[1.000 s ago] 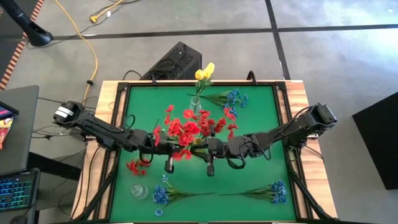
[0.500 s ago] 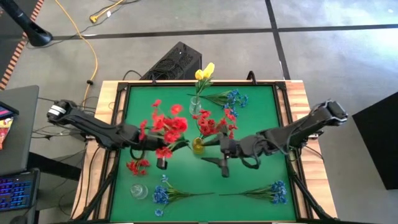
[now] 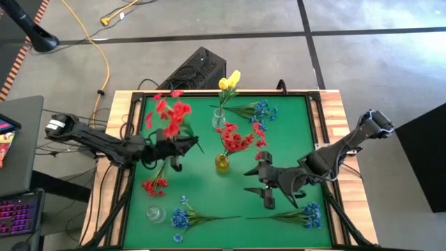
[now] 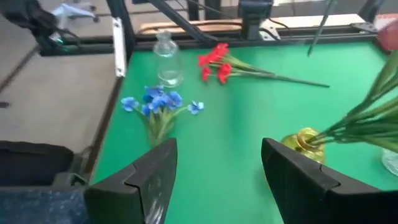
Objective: Sort flowers into vase by color
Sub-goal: Put the bottom red flowers into the yellow vase
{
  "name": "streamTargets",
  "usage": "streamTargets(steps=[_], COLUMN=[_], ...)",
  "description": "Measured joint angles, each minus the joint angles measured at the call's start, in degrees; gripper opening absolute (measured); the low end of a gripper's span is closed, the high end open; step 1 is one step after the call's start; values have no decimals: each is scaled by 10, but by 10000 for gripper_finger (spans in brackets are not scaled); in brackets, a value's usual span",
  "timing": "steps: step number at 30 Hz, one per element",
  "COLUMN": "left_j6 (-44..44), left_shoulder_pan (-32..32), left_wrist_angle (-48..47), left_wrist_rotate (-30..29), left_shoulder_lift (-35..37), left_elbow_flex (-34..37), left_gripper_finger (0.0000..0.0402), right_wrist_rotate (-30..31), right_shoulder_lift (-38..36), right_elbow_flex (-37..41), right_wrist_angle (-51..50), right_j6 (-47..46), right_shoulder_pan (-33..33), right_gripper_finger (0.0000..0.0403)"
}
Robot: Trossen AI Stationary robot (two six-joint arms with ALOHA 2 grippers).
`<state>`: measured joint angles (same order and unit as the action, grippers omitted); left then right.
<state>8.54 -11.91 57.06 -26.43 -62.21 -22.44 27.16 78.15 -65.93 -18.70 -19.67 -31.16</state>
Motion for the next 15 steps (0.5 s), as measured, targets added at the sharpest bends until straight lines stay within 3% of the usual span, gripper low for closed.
streamTargets(steps=[5, 15], left_j6=[61, 151], left_shoulder_pan=[33, 57], left_wrist_angle=[59, 213], left_wrist_rotate=[-14, -9], left_shoulder_lift=[-67, -254], left_elbow_flex=[19, -16], left_gripper_finger=[3, 2], right_wrist_rotate=[15, 15], right_shoulder_lift=[12, 18], right_elbow_flex=[5, 5], right_wrist_angle=[2, 7], right_j6=[0, -2], right_shoulder_pan=[-2, -2], right_gripper_finger=[260, 260])
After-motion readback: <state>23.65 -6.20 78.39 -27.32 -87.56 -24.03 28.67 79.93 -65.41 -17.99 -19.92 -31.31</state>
